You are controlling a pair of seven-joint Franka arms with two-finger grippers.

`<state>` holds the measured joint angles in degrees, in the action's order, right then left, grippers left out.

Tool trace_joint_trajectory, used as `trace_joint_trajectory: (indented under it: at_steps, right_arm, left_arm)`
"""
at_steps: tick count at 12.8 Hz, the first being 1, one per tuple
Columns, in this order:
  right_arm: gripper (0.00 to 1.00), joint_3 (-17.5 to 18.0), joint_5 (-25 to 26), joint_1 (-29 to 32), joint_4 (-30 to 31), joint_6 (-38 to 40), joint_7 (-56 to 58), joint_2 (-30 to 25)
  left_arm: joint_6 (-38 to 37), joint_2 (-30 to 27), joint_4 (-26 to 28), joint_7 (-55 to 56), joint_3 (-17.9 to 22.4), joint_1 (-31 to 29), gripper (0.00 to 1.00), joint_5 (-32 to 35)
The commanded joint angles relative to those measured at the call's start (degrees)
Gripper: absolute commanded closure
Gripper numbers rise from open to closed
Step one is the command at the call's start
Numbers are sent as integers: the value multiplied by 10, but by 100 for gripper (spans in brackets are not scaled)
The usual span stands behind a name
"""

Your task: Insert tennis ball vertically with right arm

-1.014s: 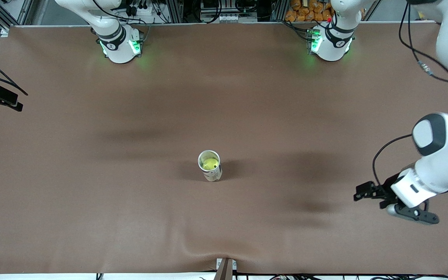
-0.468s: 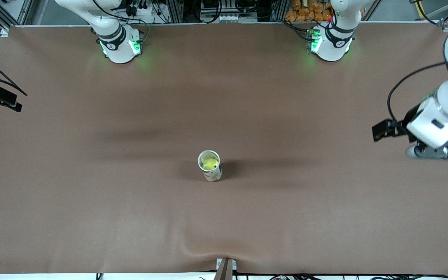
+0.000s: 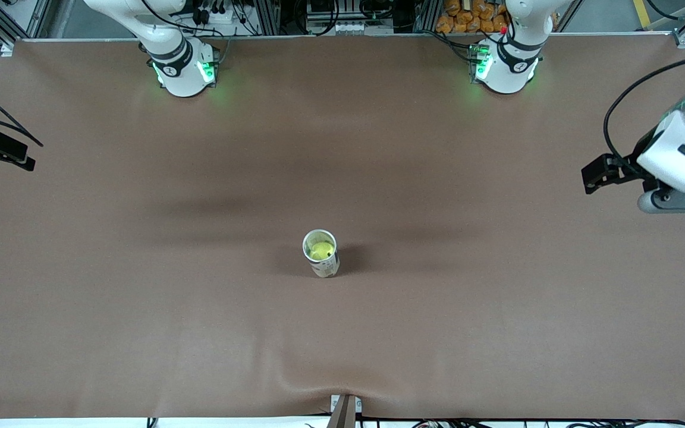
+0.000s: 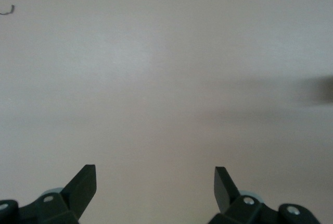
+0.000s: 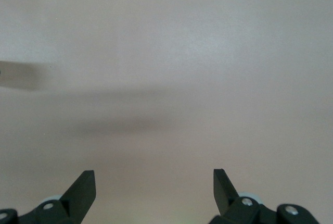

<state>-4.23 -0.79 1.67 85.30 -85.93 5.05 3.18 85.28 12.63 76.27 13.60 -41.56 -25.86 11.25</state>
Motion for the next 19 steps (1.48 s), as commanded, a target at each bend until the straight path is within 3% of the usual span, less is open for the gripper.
trace_joint_trajectory:
  at_steps: [1, 2, 3, 6, 12, 17, 19]
  right_arm:
    - [0, 5, 6, 3, 3, 2, -1, -2]
    - [0, 5, 6, 3, 3, 1, -1, -2]
    - [0, 5, 6, 2, 3, 2, -1, -1]
    - [0, 5, 6, 3, 3, 2, 0, -2]
    - [0, 5, 6, 0, 2, 2, -1, 0]
    - [0, 5, 6, 1, 0, 2, -1, 0]
    - [0, 5, 6, 0, -1, 1, -2, 0]
  left_arm:
    - [-4, -64, 42, -36, 178, 107, 0, -68]
    - [-4, -78, 59, -51, 249, 162, 0, -83]
    - [-4, -89, 72, -52, 295, 198, 0, -96]
    - [-4, -122, 113, -49, 392, 294, 0, -98]
    - [33, -205, 208, -39, 385, 300, 0, -99]
    - [30, -190, 182, -45, 379, 301, 0, -104]
    - [13, -174, 145, -46, 379, 300, 0, -107]
